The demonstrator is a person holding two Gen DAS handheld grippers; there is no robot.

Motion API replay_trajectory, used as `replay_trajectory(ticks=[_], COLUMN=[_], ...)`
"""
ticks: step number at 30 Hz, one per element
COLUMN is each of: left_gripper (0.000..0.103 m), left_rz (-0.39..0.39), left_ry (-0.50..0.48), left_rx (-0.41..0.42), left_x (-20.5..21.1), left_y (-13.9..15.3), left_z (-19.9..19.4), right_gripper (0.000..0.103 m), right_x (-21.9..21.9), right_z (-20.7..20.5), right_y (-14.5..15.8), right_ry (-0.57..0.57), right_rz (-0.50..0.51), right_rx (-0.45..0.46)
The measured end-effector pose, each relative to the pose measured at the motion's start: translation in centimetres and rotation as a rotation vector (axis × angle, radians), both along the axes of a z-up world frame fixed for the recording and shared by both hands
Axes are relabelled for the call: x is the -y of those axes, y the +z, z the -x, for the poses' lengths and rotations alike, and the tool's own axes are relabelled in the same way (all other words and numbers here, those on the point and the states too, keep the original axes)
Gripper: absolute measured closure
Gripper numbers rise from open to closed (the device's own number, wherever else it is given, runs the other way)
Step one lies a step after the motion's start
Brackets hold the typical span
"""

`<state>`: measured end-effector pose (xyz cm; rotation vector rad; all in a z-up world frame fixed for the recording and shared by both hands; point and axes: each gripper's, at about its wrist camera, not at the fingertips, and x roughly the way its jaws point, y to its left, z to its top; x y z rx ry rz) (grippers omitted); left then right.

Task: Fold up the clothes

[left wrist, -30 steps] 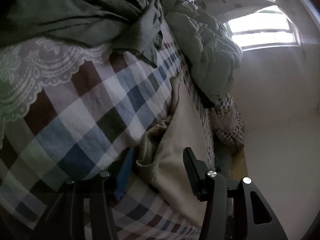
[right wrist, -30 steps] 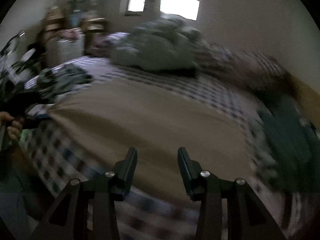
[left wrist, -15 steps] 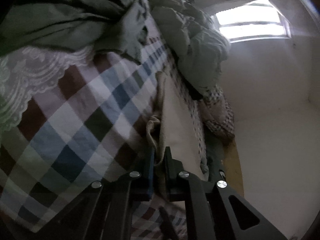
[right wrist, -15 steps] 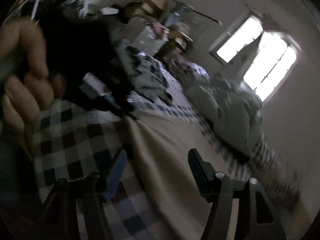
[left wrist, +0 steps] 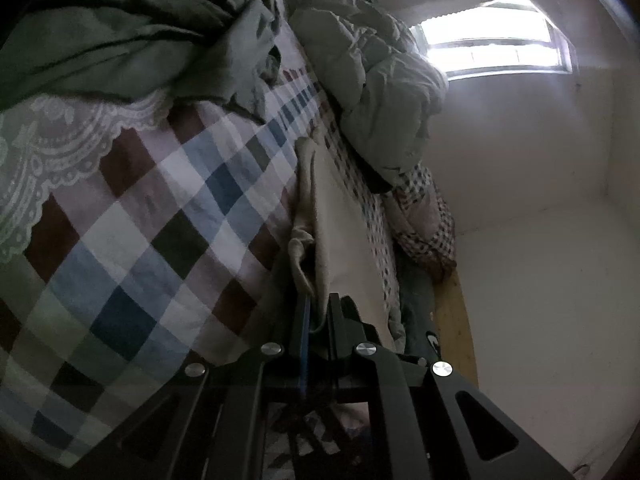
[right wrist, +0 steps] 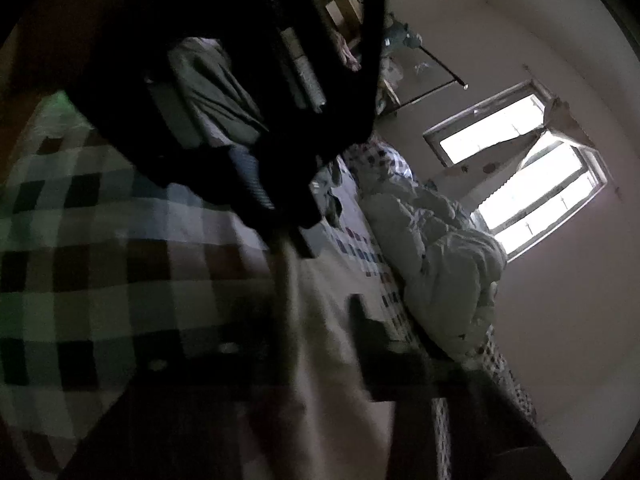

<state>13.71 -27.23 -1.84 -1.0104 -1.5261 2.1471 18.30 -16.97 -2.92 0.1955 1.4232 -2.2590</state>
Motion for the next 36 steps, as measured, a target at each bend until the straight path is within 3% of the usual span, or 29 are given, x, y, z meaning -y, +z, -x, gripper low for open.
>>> replay_trajectory(ticks=[2, 4, 6, 8, 9, 14, 22, 28, 31, 32, 34, 36], left_gripper=[0.096, 0.086, 0.053, 0.041, 0.040, 0.040, 0.041, 0.042, 0.056, 0.068, 0.075, 0.096], left_rz=[-0.002, -0.003, -0.013, -0.021, -0.018, -0.023, -0.144, -0.145, -0.131, -0.125, -0.128, -0.096], left_ry=[0.006, 0.012, 0.020, 0.028, 0.031, 0.039, 0.073, 0.034, 0.042, 0.044, 0.055, 0.067], left_rx=[-0.002, -0.019, -0.043, -0.065, -0.064, -0.027, -0.041, -0.036, -0.034, -0.027, -0.028, -0.026], left_x=[0.0, 0.0, -0.1, -0.2, -0.3, -1.0, -0.9, -1.9, -2.0, -2.1, -2.0, -1.9], left_y=[0.1, 0.4, 0.7, 1.0, 1.0, 0.3, -0.9, -1.0, -1.0, -1.0, -1.1, -0.8], left_z=[-0.1, -0.3, -0.4, -0.5, -0.4, 0.7, 2.2, 3.3, 3.4, 3.6, 3.5, 3.4], right_gripper=[0.098, 0.100, 0.101, 0.101, 0.101, 0.102, 0.102, 0.102, 0.102, 0.102, 0.102, 0.102], right_x=[0.0, -0.2, -0.4, -0.4, -0.4, -0.1, -0.2, -0.8, -1.1, -1.1, -1.1, -1.1], right_z=[0.3, 0.5, 0.6, 0.6, 0.7, 0.9, 1.2, 0.9, 0.8, 0.8, 0.7, 0.6], right_y=[0.2, 0.5, 1.0, 1.4, 1.6, 2.3, 2.8, 3.3, 3.5, 3.4, 3.4, 3.2], right_ry=[-0.004, -0.005, -0.008, -0.009, -0.010, -0.015, -0.030, -0.002, 0.014, 0.017, 0.018, 0.017], right_rz=[-0.001, 0.004, 0.022, 0.037, 0.040, 0.057, 0.103, 0.158, 0.169, 0.167, 0.165, 0.161], right_rx=[0.010, 0.022, 0.039, 0.046, 0.047, 0.055, 0.078, 0.127, 0.143, 0.141, 0.137, 0.136])
